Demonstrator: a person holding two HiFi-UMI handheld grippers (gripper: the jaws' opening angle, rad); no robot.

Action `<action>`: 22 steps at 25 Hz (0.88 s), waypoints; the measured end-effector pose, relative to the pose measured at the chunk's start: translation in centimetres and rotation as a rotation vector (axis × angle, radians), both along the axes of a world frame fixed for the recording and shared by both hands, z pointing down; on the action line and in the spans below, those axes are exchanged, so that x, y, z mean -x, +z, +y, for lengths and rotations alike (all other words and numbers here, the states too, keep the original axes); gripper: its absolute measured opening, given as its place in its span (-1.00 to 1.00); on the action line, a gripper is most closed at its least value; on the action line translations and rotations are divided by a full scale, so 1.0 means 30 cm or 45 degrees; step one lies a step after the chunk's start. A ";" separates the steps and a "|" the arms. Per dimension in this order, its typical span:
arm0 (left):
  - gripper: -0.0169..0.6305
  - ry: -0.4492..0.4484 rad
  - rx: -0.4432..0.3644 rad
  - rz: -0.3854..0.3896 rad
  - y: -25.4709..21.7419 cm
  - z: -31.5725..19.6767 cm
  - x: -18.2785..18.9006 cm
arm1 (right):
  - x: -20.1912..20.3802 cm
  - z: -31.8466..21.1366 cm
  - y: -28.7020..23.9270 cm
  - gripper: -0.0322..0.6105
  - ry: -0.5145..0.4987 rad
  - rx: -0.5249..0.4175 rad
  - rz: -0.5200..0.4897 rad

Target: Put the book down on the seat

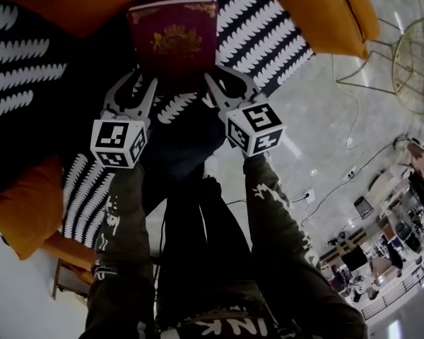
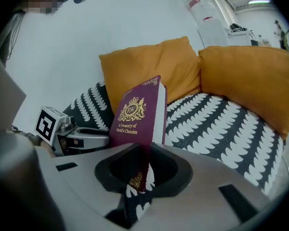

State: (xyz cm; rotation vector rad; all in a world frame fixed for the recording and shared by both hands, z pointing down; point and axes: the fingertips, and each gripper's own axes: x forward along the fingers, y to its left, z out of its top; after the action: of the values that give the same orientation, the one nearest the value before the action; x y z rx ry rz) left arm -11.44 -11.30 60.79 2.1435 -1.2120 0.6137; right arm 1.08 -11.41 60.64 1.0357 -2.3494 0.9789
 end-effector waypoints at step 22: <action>-0.94 -0.039 -0.432 0.069 -0.327 -0.161 0.076 | 0.027 -0.172 -0.282 -0.87 -0.031 -0.381 -0.020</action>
State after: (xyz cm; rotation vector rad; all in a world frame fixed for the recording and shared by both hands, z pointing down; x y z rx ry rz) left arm -13.73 -16.14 50.99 2.3947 -1.3970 0.3519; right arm 0.27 -16.58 52.19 1.1053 -2.5692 0.6400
